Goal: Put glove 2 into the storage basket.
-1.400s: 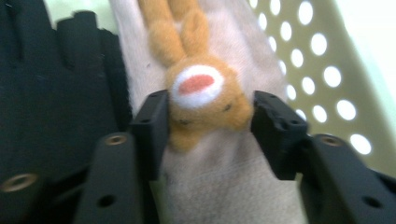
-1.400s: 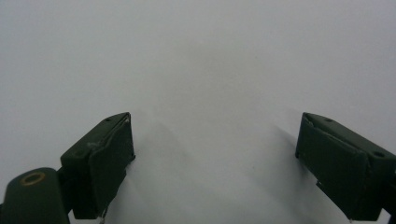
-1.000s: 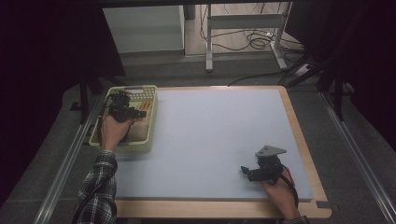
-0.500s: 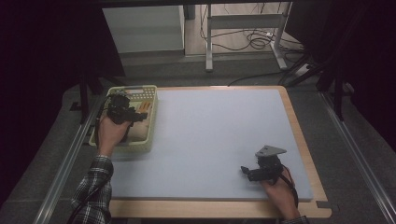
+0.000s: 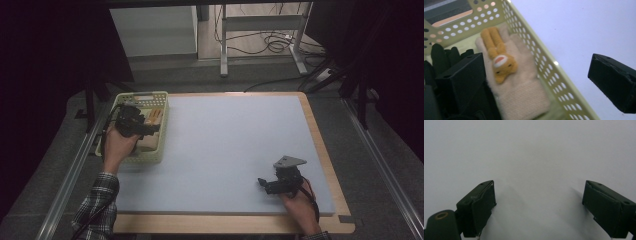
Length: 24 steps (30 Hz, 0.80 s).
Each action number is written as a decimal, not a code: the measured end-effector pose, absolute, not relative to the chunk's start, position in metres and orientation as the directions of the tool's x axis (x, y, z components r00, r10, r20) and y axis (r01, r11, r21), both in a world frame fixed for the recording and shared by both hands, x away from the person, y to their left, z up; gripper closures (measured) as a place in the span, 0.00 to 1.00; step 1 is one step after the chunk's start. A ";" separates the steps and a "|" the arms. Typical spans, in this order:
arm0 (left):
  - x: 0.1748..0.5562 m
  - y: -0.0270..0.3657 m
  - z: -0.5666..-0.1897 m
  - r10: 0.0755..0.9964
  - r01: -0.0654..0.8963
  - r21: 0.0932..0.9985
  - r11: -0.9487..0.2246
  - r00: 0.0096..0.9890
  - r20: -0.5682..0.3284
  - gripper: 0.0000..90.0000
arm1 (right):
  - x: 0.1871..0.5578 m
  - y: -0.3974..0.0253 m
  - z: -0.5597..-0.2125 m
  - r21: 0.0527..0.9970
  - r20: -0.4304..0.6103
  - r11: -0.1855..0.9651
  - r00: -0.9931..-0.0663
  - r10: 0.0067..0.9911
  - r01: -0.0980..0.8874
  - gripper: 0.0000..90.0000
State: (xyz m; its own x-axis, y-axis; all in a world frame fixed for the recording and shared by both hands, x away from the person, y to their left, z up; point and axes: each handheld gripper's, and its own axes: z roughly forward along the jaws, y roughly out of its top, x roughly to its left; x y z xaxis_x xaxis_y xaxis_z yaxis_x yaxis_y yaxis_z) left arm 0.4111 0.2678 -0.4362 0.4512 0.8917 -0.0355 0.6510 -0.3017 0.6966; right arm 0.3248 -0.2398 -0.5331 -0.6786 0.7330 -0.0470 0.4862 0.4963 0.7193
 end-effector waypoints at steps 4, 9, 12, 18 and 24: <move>0.405 0.261 -0.435 0.876 0.636 0.700 -0.324 0.481 -0.032 0.02 | 0.325 -0.240 -0.533 0.719 -0.047 0.496 -0.679 0.733 0.486 0.12; 0.396 0.251 -0.434 0.856 0.608 0.715 -0.344 0.516 -0.027 0.02 | 0.325 -0.240 -0.533 0.720 -0.047 0.496 -0.679 0.733 0.486 0.12; 0.391 0.245 -0.433 0.846 0.596 0.722 -0.352 0.533 -0.027 0.02 | 0.325 -0.240 -0.533 0.718 -0.048 0.498 -0.679 0.732 0.486 0.12; 0.381 0.231 -0.433 0.822 0.567 0.736 -0.369 0.569 -0.026 0.02 | 0.325 -0.240 -0.533 0.718 -0.048 0.498 -0.679 0.733 0.486 0.12; 0.372 0.217 -0.434 0.794 0.540 0.744 -0.392 0.607 -0.022 0.02 | 0.325 -0.240 -0.533 0.718 -0.047 0.497 -0.679 0.733 0.487 0.12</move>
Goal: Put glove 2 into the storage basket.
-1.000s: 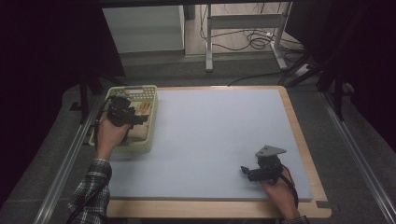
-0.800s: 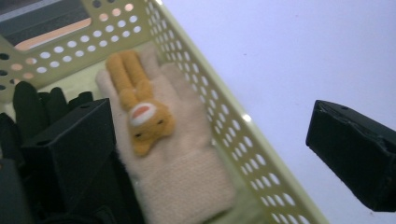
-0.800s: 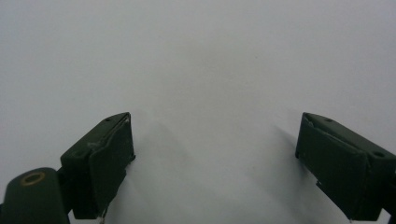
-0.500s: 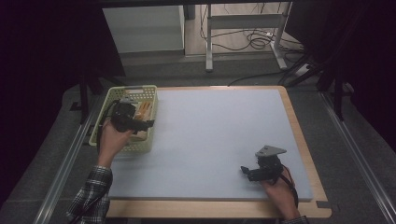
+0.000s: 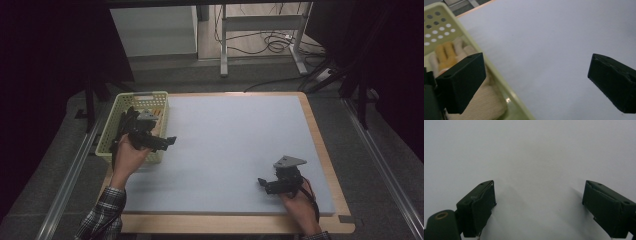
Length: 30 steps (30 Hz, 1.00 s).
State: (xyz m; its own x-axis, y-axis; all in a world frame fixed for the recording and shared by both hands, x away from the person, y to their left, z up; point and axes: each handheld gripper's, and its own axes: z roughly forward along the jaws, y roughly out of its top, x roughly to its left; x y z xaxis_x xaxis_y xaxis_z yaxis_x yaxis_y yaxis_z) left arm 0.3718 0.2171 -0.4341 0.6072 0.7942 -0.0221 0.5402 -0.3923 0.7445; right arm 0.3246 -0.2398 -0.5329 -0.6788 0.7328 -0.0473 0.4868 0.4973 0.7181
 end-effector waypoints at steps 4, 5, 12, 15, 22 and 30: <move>0.365 0.206 -0.435 0.774 0.518 0.751 -0.409 0.633 -0.014 0.02 | 0.325 -0.240 -0.533 0.718 -0.047 0.497 -0.679 0.733 0.487 0.12; 0.363 0.204 -0.435 0.769 0.513 0.753 -0.412 0.639 -0.014 0.02 | 0.325 -0.240 -0.533 0.718 -0.047 0.497 -0.679 0.733 0.487 0.12; 0.352 0.185 -0.437 0.738 0.478 0.763 -0.436 0.675 -0.001 0.02 | 0.325 -0.240 -0.533 0.718 -0.048 0.497 -0.679 0.733 0.486 0.12; 0.348 0.179 -0.439 0.726 0.467 0.765 -0.443 0.688 0.001 0.02 | 0.325 -0.240 -0.533 0.718 -0.048 0.497 -0.678 0.733 0.487 0.12; 0.340 0.163 -0.443 0.696 0.442 0.774 -0.453 0.718 -0.002 0.02 | 0.325 -0.240 -0.533 0.718 -0.048 0.497 -0.679 0.733 0.487 0.12; 0.331 0.144 -0.453 0.668 0.424 0.778 -0.463 0.744 -0.008 0.02 | 0.325 -0.240 -0.533 0.718 -0.046 0.497 -0.679 0.733 0.488 0.12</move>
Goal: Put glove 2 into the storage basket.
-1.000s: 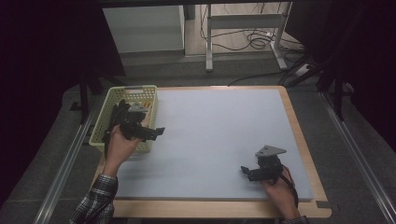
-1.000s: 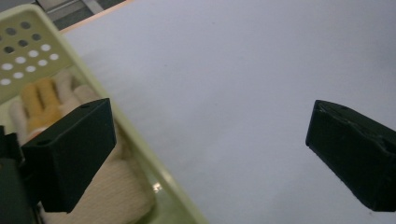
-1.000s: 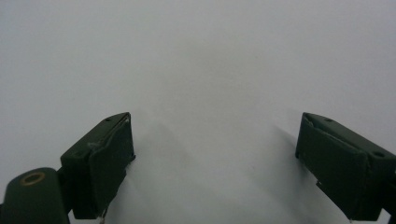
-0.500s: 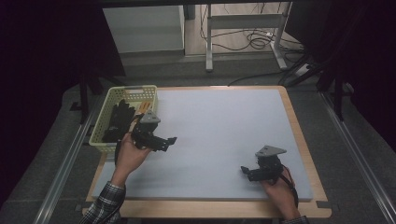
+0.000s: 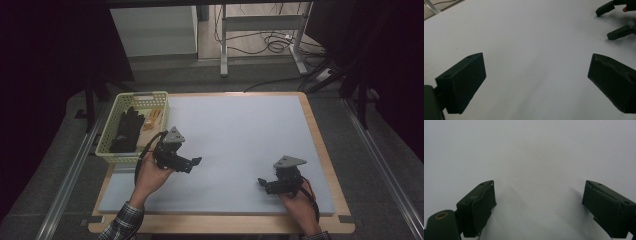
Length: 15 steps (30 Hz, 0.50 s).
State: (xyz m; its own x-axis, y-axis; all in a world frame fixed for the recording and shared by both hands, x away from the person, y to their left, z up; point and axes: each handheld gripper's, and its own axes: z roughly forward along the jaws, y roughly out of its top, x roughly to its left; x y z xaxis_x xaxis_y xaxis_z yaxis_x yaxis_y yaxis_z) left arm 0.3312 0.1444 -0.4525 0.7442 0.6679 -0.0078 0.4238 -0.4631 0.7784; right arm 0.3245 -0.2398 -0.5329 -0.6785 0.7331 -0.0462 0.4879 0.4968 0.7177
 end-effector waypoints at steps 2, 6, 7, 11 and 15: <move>0.330 0.141 -0.455 0.663 0.421 0.777 -0.467 0.749 -0.008 0.02 | 0.325 -0.240 -0.533 0.718 -0.047 0.497 -0.678 0.734 0.488 0.12; 0.327 0.136 -0.462 0.652 0.415 0.780 -0.468 0.758 -0.013 0.02 | 0.325 -0.240 -0.533 0.718 -0.047 0.497 -0.678 0.733 0.487 0.12; 0.326 0.135 -0.464 0.650 0.415 0.780 -0.469 0.760 -0.013 0.02 | 0.325 -0.240 -0.533 0.718 -0.047 0.497 -0.678 0.733 0.487 0.12; 0.323 0.133 -0.472 0.646 0.416 0.777 -0.472 0.763 -0.015 0.02 | 0.325 -0.240 -0.533 0.718 -0.047 0.496 -0.678 0.733 0.488 0.12; 0.320 0.134 -0.482 0.643 0.422 0.777 -0.468 0.765 -0.028 0.02 | 0.325 -0.240 -0.533 0.718 -0.047 0.497 -0.678 0.733 0.488 0.12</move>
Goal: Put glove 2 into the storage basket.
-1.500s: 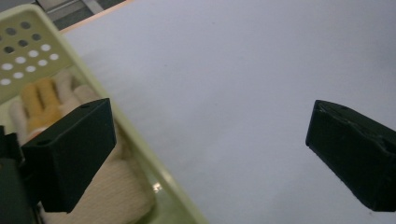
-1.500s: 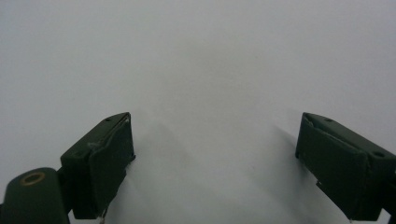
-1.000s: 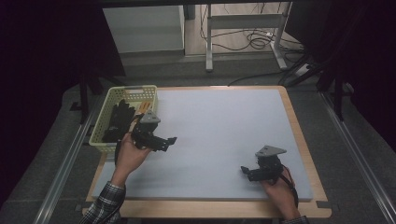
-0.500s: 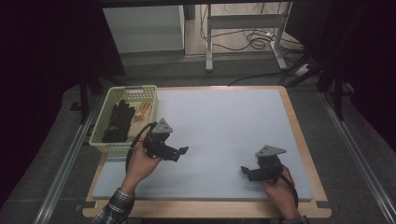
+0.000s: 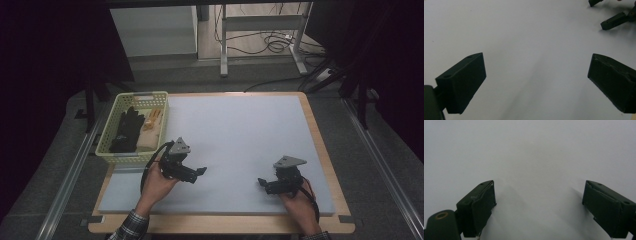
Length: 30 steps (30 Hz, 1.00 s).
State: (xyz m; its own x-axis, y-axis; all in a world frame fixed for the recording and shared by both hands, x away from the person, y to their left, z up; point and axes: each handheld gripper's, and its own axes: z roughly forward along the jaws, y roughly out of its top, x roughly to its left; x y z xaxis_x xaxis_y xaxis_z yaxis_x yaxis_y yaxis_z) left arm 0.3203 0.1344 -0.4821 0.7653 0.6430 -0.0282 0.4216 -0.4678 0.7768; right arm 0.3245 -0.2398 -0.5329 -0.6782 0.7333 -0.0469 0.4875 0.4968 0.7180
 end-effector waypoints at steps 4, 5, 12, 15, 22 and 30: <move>0.318 0.137 -0.492 0.647 0.430 0.772 -0.468 0.762 -0.033 0.02 | 0.325 -0.240 -0.533 0.718 -0.048 0.497 -0.678 0.733 0.487 0.12; 0.318 0.138 -0.494 0.648 0.432 0.772 -0.466 0.761 -0.035 0.02 | 0.325 -0.240 -0.533 0.718 -0.047 0.497 -0.678 0.733 0.487 0.12; 0.315 0.145 -0.509 0.657 0.452 0.765 -0.460 0.752 -0.050 0.02 | 0.325 -0.240 -0.533 0.718 -0.048 0.497 -0.679 0.733 0.487 0.12; 0.314 0.149 -0.516 0.663 0.463 0.760 -0.457 0.747 -0.056 0.02 | 0.325 -0.240 -0.533 0.718 -0.048 0.497 -0.678 0.733 0.486 0.12; 0.312 0.156 -0.528 0.671 0.484 0.744 -0.461 0.738 -0.064 0.02 | 0.325 -0.240 -0.533 0.719 -0.048 0.497 -0.678 0.733 0.486 0.12; 0.311 0.161 -0.544 0.682 0.508 0.701 -0.501 0.730 -0.041 0.02 | 0.325 -0.240 -0.533 0.718 -0.048 0.497 -0.678 0.734 0.487 0.12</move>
